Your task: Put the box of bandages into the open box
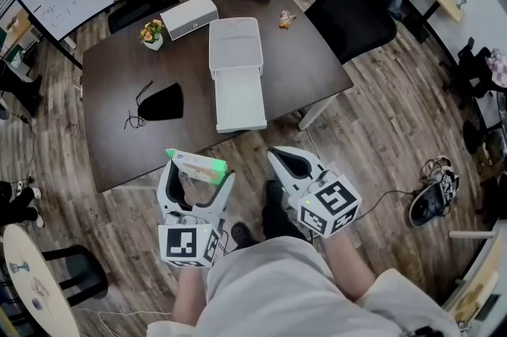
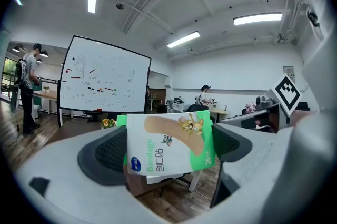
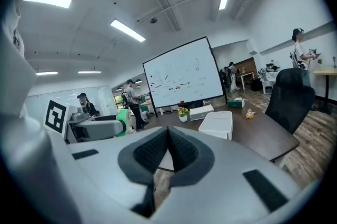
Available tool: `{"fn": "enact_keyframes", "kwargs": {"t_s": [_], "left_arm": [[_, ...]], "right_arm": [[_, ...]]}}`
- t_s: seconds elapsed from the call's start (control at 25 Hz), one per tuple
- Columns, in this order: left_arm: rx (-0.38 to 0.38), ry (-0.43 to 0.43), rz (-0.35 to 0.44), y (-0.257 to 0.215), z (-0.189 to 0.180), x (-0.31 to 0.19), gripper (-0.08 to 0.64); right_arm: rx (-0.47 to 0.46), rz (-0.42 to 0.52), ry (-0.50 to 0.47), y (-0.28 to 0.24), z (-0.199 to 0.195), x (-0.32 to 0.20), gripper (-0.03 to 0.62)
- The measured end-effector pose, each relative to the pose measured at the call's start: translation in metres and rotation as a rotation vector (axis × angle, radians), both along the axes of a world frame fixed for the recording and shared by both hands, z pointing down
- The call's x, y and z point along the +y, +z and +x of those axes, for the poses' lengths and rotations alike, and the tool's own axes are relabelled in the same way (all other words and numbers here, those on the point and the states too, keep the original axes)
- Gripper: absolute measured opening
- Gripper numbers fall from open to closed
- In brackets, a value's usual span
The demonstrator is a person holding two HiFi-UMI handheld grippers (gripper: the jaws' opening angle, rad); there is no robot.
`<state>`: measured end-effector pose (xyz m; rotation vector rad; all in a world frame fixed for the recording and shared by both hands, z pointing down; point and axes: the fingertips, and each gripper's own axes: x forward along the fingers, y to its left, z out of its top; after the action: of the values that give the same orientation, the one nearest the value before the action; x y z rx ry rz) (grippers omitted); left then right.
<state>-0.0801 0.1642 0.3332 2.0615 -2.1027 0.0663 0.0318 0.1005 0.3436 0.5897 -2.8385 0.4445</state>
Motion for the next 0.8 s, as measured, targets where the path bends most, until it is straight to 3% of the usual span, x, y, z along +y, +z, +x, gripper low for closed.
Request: {"fn": "enact_keyframes", "kwargs": {"t_s": [0.44, 0.8], "left_arm": [[-0.005, -0.010, -0.031, 0.011, 0.010, -0.057, 0.495], [-0.012, -0.047, -0.111, 0.031, 0.020, -0.093, 0.495]], "right_arm": [[0.022, 0.013, -0.085, 0.000, -0.001, -0.041, 0.005], [0.024, -0.007, -0.142, 0.005, 0.006, -0.079, 0.005]]}}
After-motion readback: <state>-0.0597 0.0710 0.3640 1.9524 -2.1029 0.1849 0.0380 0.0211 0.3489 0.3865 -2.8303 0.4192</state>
